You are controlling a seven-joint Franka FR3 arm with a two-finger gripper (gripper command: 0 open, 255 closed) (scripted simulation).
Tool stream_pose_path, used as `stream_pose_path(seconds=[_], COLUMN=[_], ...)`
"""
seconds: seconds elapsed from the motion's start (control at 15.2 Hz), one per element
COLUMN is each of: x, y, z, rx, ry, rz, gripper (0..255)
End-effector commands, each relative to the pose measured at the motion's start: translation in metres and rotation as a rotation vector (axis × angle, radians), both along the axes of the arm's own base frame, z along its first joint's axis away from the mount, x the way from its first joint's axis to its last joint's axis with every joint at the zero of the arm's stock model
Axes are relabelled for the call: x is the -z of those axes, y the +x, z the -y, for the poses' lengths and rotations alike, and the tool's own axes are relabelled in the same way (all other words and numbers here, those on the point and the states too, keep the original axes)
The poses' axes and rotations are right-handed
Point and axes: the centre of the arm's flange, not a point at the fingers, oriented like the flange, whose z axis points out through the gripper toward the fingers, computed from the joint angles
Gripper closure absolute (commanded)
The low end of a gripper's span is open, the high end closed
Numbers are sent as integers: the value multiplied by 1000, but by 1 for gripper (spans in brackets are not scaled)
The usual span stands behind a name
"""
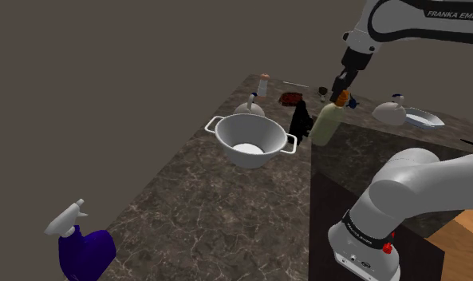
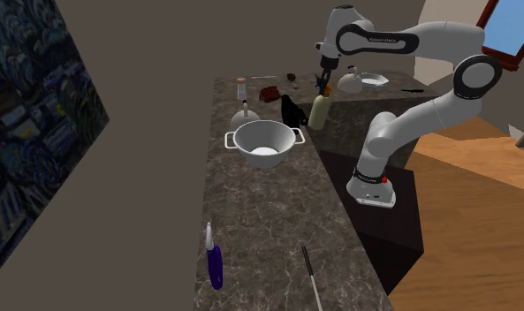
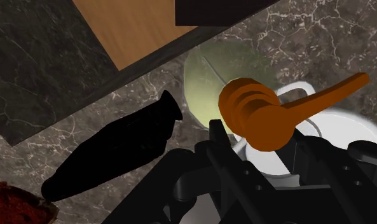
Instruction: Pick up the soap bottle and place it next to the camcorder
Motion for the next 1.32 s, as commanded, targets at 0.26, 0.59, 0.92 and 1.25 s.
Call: stream_pose_path(seconds=[0.26, 0.59, 0.92, 1.25], x=[32, 59, 85, 111], y=[-1, -1, -1, -1], z=[0, 0, 0, 0], rx=[0, 0, 0, 0], ry=[0, 0, 0, 0], rz=[1, 1, 1, 1], gripper=[255, 255, 255, 255])
